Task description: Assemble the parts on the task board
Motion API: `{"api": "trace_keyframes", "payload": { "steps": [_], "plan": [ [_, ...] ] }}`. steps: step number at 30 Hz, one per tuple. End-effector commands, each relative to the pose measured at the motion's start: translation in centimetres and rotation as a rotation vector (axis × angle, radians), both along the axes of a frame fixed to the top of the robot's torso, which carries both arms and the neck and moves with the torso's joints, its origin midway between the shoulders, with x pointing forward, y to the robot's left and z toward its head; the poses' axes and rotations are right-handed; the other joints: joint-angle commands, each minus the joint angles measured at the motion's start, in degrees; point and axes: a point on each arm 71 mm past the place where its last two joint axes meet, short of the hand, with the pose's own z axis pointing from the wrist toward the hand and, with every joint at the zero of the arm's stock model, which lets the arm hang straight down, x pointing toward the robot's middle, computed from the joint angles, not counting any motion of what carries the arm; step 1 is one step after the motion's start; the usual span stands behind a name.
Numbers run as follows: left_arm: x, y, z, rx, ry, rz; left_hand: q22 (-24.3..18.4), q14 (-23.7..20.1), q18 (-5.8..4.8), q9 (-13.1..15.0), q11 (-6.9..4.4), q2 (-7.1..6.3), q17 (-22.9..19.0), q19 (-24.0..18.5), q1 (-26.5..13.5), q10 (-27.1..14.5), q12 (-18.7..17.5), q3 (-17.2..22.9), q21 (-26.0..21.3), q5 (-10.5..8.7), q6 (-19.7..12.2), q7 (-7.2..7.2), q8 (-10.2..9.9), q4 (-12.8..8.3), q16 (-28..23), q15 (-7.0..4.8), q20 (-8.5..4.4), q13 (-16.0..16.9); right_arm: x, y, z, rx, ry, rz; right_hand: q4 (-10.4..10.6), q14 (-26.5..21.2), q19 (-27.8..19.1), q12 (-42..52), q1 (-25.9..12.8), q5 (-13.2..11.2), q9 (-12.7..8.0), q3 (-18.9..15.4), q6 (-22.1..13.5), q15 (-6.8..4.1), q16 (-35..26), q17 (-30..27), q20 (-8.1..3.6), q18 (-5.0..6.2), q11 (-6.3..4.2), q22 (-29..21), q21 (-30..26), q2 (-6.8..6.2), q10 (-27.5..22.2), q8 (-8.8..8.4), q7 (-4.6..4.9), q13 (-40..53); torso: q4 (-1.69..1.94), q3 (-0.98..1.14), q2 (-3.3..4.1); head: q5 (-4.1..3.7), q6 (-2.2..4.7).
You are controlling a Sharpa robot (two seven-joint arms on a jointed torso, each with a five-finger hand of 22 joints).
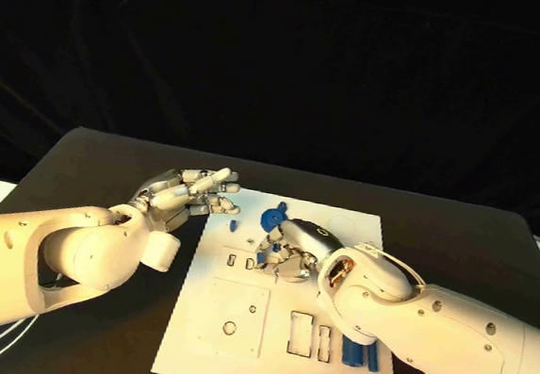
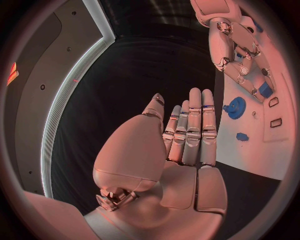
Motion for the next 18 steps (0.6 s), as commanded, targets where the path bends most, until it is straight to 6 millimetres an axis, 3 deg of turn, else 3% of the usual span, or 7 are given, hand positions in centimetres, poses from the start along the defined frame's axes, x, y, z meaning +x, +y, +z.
{"api": "trace_keyframes", "payload": {
  "steps": [1,18],
  "plan": [
    [-0.05,-0.28,0.17,-0.012,-0.010,-0.009,-0.1,-0.4,0.15,0.0,-0.14,0.18,0.1,-0.3,0.2,-0.1,-0.1,0.1,-0.2,0.12,-0.2,0.08,-0.2,-0.4,-0.1,0.15,-0.04,0.0,-0.23,0.24,-0.41,-0.040,0.007,0.018,0.0,5.2,2.1,-0.2,-0.4,0.3,0.8,0.3,0.2,-0.21,-0.3,10.9,-0.34,-0.55,-0.09,8.1,0.1,-0.02,0.3,0.18,-0.56,6.3,0.04,0.01,-0.02,0.01,-0.10],
    [-0.06,-0.25,0.17,-0.013,-0.010,-0.010,-0.1,-0.4,0.15,0.0,-0.14,0.18,0.1,-0.3,0.2,-0.1,-0.1,0.1,-0.2,0.12,-0.2,0.08,-0.2,-0.4,-0.1,0.15,-0.04,0.0,-0.33,0.14,-0.66,-0.065,0.008,0.021,0.0,5.1,2.0,-0.5,-0.8,0.2,0.8,0.1,0.0,-0.10,-0.4,10.7,-0.24,-0.50,0.03,7.9,0.0,-0.43,0.2,-0.04,-0.43,6.1,-0.01,-0.03,-0.05,0.22,-0.34]
  ]
}}
